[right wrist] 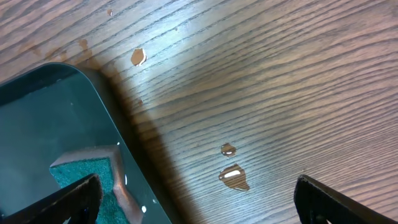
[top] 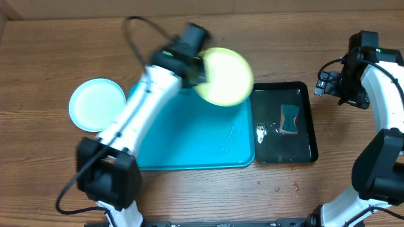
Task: Clean dirty plates on tray and stack at the side
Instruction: 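Carry yellow plate leftward over teal tray to the plate stack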
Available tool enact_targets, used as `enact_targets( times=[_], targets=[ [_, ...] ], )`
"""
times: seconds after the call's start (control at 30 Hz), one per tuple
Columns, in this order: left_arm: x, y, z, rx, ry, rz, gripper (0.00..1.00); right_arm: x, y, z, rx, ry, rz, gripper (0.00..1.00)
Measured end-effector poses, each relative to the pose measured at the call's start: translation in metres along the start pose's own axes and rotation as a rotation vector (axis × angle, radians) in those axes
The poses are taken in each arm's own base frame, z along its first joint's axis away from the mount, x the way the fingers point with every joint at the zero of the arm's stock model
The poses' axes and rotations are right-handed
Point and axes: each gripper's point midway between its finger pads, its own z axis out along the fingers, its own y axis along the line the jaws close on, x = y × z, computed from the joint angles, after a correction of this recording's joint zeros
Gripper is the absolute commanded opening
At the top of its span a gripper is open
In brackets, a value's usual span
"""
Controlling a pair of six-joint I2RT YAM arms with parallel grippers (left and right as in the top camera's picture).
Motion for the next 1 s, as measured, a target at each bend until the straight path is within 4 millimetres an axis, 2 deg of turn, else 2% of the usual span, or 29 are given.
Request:
enact_targets(
  times=[0.13, 0.27, 0.4, 0.53, 0.6, 0.73, 0.87, 1.0],
  targets=[
    [-0.017, 0.089, 0.000, -0.070, 0.073, -0.221, 0.04, 0.000, 0.000, 0.000, 0.000, 0.000, 0.000, 1.00],
    [-0.024, 0.179, -0.009, -0.143, 0.103, -0.431, 0.04, 0.000, 0.000, 0.000, 0.000, 0.001, 0.000, 1.00],
    [-0.018, 0.257, -0.023, -0.204, 0.118, -0.619, 0.04, 0.000, 0.000, 0.000, 0.000, 0.000, 0.000, 1.00],
    [-0.010, 0.316, -0.037, -0.243, 0.104, -0.746, 0.04, 0.000, 0.000, 0.000, 0.000, 0.000, 0.000, 1.00],
    [-0.003, 0.338, -0.043, -0.259, 0.102, -0.798, 0.04, 0.000, 0.000, 0.000, 0.000, 0.000, 0.000, 1.00],
    [0.006, 0.363, -0.052, -0.283, 0.101, -0.844, 0.05, 0.000, 0.000, 0.000, 0.000, 0.000, 0.000, 1.00],
    [0.008, 0.373, -0.048, -0.322, 0.080, -0.835, 0.04, 0.000, 0.000, 0.000, 0.000, 0.000, 0.000, 1.00],
    [0.015, 0.375, -0.027, -0.339, 0.074, -0.815, 0.04, 0.000, 0.000, 0.000, 0.000, 0.000, 0.000, 1.00]
  ],
)
